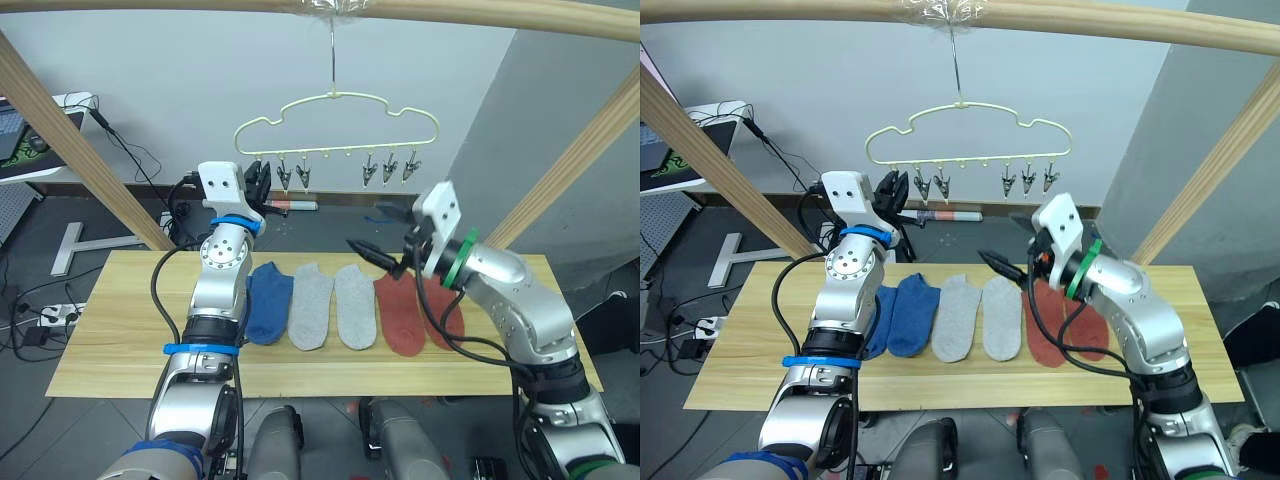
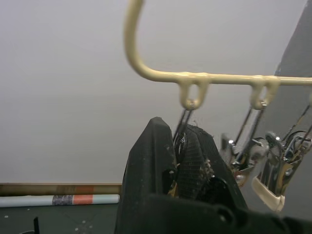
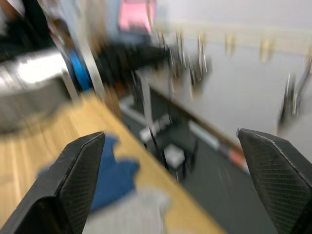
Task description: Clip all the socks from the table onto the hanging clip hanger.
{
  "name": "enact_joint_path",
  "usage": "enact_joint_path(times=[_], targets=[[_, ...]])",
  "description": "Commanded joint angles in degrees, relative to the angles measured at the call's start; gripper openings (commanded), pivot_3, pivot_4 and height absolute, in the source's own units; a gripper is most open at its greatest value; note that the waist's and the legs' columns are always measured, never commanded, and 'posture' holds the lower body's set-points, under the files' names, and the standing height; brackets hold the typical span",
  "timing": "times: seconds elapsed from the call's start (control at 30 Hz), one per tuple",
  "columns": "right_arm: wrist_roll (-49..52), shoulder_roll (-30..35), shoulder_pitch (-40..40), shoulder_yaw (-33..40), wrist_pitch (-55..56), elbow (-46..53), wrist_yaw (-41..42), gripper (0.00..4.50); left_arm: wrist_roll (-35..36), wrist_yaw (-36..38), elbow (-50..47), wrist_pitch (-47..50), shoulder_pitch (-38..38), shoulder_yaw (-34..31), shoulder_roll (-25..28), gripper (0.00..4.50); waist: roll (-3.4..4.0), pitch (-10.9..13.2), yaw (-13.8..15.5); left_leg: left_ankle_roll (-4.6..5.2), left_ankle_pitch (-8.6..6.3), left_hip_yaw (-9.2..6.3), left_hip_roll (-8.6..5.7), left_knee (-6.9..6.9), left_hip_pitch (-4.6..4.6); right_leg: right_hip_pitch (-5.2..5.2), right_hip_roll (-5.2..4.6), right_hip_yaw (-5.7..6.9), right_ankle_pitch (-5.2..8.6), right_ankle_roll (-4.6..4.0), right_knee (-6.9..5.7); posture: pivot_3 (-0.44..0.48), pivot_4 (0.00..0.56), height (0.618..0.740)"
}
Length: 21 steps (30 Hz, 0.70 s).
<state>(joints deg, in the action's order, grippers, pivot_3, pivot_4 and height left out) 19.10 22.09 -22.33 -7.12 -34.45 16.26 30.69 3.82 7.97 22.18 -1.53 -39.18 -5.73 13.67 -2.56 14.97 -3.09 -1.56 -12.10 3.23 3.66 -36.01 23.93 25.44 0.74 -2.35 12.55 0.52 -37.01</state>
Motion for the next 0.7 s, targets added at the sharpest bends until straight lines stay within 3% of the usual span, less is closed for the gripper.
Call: enact_joint_path(times=[0.03, 0.3, 0.5, 0.7], targets=[[-5.33, -0.28, 4.7, 2.37, -1.21, -4.68, -8.12, 4.5, 1.57, 1.6, -3.66, 1.11, 1.29, -0.76, 0.42, 0.18, 0.0, 0.0, -0.03, 0.0, 0.0, 0.03, 0.0, 0.01, -0.01, -0.01, -0.02, 0.0, 0.0, 0.0, 0.0, -0.09, 0.298, 0.74], [-9.41, -1.82, 6.41, 5.0, -1.65, -11.3, -14.58, 4.5, 1.79, 1.6, -5.74, 2.41, 2.58, -0.9, 0.31, 0.18, 0.06, 0.07, -0.46, -0.01, 0.01, 0.16, -0.07, -0.04, -0.07, 0.04, 0.03, -0.02, -0.06, 0.12, -0.06, -0.088, 0.297, 0.74], [-10.55, -5.32, 0.54, 7.98, 1.75, -28.18, -18.37, 4.5, 1.75, 1.85, -5.1, 2.43, 1.96, -0.79, 0.31, 0.18, 0.05, 0.08, -0.32, -0.01, 0.01, 0.12, -0.03, -0.01, -0.04, 0.05, 0.13, -0.02, -0.06, 0.11, -0.03, -0.087, 0.294, 0.74], [-14.56, -4.49, -1.56, 5.57, 6.08, -37.02, -18.16, 4.5, 1.74, 1.74, -5.66, 2.71, 2.27, -0.67, 0.14, 0.18, 0.05, 0.08, -0.25, -0.01, 0.01, 0.17, -0.08, 0.0, -0.02, 0.06, 0.08, -0.05, -0.06, 0.12, 0.01, -0.076, 0.293, 0.74]])
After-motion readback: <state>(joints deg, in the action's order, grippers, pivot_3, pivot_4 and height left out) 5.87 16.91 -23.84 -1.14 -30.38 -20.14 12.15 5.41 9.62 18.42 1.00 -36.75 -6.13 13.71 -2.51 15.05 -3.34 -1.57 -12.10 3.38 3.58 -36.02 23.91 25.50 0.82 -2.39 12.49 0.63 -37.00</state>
